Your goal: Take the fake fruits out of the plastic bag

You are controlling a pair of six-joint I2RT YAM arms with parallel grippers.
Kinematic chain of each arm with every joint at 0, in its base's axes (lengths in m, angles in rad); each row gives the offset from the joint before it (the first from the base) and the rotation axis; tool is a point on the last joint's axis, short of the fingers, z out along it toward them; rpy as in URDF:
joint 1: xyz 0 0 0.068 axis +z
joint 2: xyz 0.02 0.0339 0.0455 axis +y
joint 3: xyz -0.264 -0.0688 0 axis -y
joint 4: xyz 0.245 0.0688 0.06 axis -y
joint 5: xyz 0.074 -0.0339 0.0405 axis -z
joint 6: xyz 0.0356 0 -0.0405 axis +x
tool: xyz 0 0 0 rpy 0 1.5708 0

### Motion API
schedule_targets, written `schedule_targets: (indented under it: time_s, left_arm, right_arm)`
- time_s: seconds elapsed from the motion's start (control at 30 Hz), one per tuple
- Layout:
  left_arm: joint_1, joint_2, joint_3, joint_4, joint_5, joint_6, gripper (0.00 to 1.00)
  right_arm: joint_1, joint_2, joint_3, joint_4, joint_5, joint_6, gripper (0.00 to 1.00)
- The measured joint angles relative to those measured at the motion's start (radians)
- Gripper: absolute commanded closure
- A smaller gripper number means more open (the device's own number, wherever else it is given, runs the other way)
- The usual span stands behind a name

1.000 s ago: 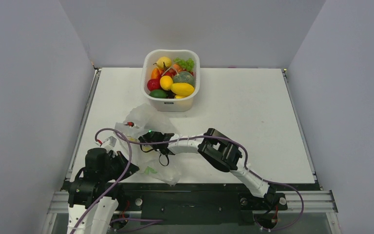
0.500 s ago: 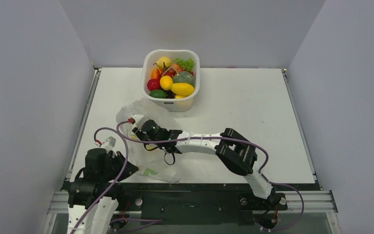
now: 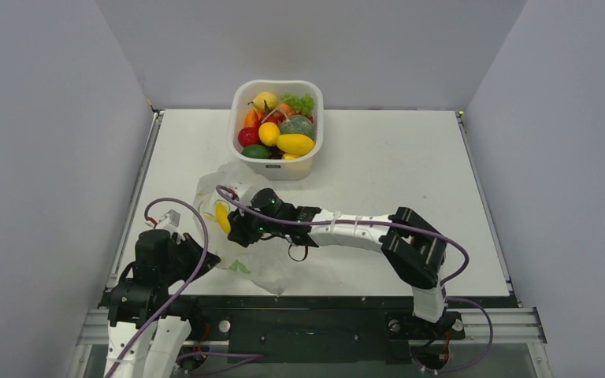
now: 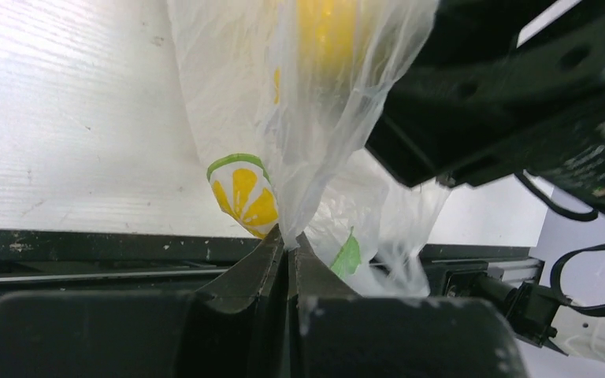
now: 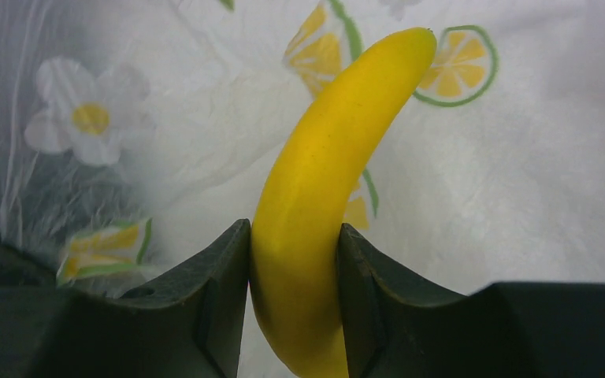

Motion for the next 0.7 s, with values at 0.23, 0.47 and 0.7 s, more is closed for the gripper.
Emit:
schedule_targets:
  time_s: [0.23, 0.47, 0.7]
  left_arm:
    - [0.0, 0.027, 0.007, 0.051, -0.049, -0.023, 1.0]
    - [0.0, 0.081, 0.007, 0.081, -0.09, -0.019, 1.0]
    - [0.0, 0.165, 0.059, 0.102, -0.175, 0.006, 1.0]
  right_arm:
    - [-0.002, -0.126, -0.132, 0.004, -0.127, 0.043, 1.0]
    - [-0.002, -0.337, -0.229, 0.024, -0.193, 0.068, 1.0]
    - [-0.012, -0.498, -0.245, 0.019, -0.207, 0.071, 1.0]
